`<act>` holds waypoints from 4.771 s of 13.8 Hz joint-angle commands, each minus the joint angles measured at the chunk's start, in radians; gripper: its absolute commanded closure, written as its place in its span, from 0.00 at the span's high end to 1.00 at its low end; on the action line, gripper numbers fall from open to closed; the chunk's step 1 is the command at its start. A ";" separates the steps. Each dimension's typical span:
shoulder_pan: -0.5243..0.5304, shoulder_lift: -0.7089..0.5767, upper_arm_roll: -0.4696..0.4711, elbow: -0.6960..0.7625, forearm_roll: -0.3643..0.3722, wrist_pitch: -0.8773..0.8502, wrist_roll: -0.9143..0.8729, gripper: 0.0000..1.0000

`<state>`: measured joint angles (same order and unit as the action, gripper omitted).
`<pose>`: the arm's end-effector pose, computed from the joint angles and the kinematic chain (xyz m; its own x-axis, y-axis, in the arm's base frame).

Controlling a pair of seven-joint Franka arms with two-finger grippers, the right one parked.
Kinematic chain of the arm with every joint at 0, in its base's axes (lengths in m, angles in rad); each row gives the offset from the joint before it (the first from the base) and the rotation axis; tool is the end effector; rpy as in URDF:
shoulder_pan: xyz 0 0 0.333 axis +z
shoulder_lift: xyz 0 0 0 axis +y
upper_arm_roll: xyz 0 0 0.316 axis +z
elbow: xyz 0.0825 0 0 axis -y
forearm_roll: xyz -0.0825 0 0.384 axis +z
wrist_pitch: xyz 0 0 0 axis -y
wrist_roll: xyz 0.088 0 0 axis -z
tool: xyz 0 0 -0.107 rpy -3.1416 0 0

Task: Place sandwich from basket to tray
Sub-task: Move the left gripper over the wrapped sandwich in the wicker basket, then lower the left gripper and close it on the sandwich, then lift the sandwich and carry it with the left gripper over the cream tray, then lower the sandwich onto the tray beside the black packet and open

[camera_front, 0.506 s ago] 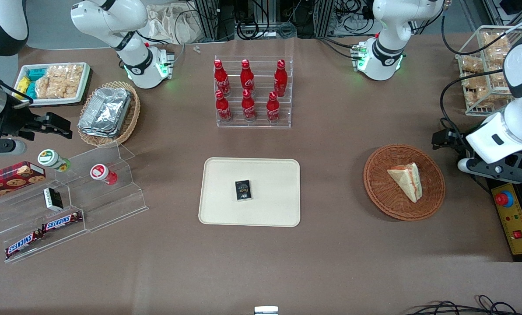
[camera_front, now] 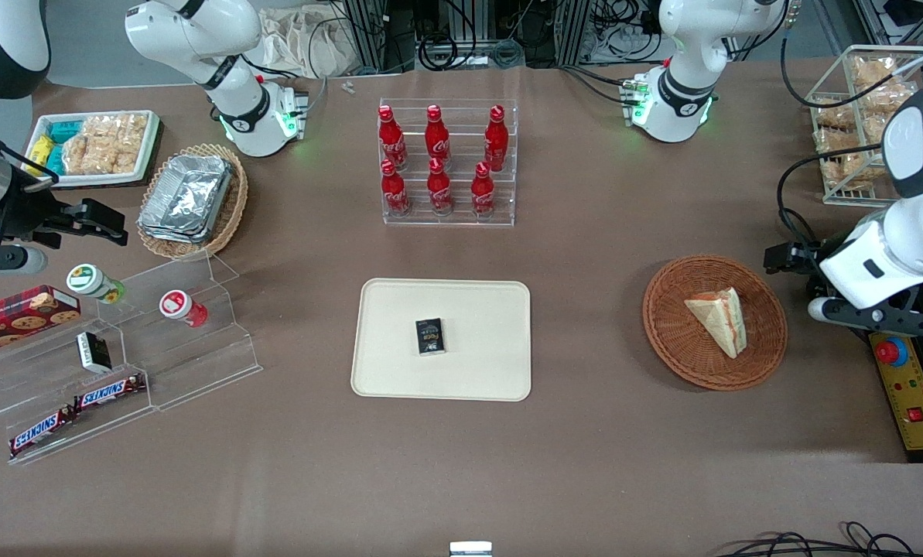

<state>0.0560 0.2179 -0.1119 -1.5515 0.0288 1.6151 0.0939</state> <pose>0.6114 -0.0253 0.5103 0.9768 -0.1509 -0.1520 -0.1511 -0.9885 0.0102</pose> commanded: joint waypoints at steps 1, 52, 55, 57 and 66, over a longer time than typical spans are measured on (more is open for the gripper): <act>-0.002 0.003 0.001 -0.083 0.020 0.119 -0.295 1.00; -0.211 0.647 -0.563 0.266 0.356 0.215 -0.912 0.00; -0.267 0.739 -0.528 0.333 0.390 0.275 -0.913 0.00; -0.335 0.759 -0.447 0.352 0.392 0.313 -0.918 0.00; -0.351 0.741 -0.410 0.350 0.382 0.310 -0.925 1.00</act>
<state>-0.2863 0.9666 -0.5304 -1.2201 0.4029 1.9551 -0.8156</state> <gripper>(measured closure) 0.480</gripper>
